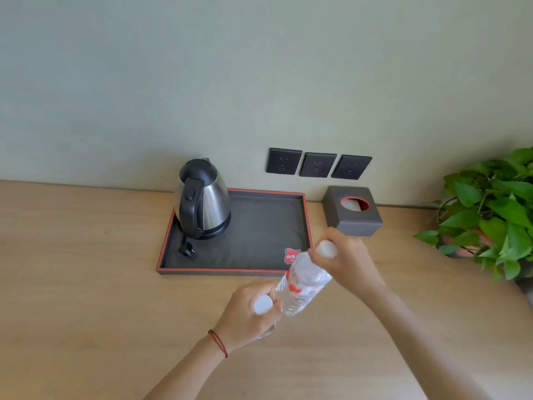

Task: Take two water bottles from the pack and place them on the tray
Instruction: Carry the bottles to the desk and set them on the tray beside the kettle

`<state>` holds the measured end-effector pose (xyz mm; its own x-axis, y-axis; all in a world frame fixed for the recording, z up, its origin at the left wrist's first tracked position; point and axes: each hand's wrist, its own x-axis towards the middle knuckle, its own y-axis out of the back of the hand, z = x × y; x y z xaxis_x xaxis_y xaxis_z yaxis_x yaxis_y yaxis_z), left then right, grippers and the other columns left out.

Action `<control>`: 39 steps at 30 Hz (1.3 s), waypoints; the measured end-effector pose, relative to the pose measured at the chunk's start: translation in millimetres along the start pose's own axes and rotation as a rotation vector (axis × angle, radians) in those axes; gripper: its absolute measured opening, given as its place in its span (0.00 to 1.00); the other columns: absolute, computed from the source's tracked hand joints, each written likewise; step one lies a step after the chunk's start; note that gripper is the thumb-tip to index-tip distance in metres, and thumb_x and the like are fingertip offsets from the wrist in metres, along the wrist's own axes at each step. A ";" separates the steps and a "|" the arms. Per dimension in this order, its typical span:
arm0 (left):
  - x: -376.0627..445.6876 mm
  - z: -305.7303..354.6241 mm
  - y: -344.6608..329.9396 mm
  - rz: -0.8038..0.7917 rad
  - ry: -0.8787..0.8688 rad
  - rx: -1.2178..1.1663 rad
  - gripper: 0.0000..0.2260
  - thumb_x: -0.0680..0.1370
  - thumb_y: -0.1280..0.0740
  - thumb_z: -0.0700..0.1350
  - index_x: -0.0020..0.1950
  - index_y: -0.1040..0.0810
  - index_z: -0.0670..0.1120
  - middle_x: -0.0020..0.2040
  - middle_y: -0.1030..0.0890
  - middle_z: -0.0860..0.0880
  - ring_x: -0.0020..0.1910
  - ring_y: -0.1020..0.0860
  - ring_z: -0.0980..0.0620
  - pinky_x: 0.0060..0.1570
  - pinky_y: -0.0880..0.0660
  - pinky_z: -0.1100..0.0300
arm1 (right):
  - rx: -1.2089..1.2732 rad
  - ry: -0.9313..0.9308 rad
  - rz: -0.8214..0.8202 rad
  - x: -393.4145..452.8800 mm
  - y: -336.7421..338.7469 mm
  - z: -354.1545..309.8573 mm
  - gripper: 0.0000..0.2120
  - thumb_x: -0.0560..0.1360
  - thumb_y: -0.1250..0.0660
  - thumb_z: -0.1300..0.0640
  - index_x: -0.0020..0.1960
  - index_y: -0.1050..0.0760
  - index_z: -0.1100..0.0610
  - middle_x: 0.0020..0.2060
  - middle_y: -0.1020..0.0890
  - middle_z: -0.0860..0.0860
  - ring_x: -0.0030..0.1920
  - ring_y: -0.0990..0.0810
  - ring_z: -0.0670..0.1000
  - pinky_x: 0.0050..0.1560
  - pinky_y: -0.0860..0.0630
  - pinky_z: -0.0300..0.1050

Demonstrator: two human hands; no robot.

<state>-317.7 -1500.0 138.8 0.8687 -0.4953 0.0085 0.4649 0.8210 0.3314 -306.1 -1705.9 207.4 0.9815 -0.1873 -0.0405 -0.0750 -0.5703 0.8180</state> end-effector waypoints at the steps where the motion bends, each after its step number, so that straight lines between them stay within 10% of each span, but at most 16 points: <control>1: 0.1 0.6 -0.3 0.003 0.002 -0.004 0.09 0.70 0.35 0.42 0.31 0.29 0.42 0.29 0.20 0.43 0.32 0.24 0.47 0.40 0.26 0.51 | 0.011 0.032 -0.004 15.6 5.2 -1.3 0.09 0.68 0.28 0.54 0.37 0.28 0.54 0.30 0.22 0.49 0.34 0.25 0.54 0.32 0.32 0.40; 5: -0.8 -1.6 0.2 0.012 0.011 0.008 0.09 0.70 0.34 0.42 0.31 0.30 0.42 0.30 0.21 0.43 0.32 0.24 0.48 0.38 0.26 0.53 | -0.010 0.117 -0.059 83.1 10.5 -6.8 0.08 0.70 0.29 0.55 0.39 0.28 0.54 0.33 0.23 0.47 0.32 0.27 0.48 0.29 0.32 0.29; 16: -0.8 -0.5 2.8 -0.005 0.017 0.021 0.06 0.67 0.37 0.46 0.30 0.31 0.52 0.33 0.21 0.42 0.33 0.23 0.47 0.39 0.24 0.46 | -0.408 0.300 -0.226 218.3 -3.4 -18.9 0.09 0.75 0.36 0.63 0.55 0.24 0.60 0.49 0.29 0.61 0.54 0.26 0.64 0.55 0.28 0.53; 39: -1.4 3.9 7.0 -0.085 0.018 -0.018 0.09 0.69 0.34 0.50 0.32 0.28 0.47 0.35 0.19 0.45 0.37 0.22 0.47 0.44 0.25 0.42 | -0.380 0.134 -0.070 230.1 -17.9 -33.4 0.14 0.77 0.36 0.63 0.62 0.26 0.60 0.62 0.31 0.65 0.59 0.27 0.66 0.58 0.26 0.55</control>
<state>-316.4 -1494.7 144.8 0.8285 -0.5589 -0.0357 0.5404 0.7810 0.3130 -73.0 -1712.1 202.7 0.9981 -0.0384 -0.0492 0.0387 -0.2367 0.9708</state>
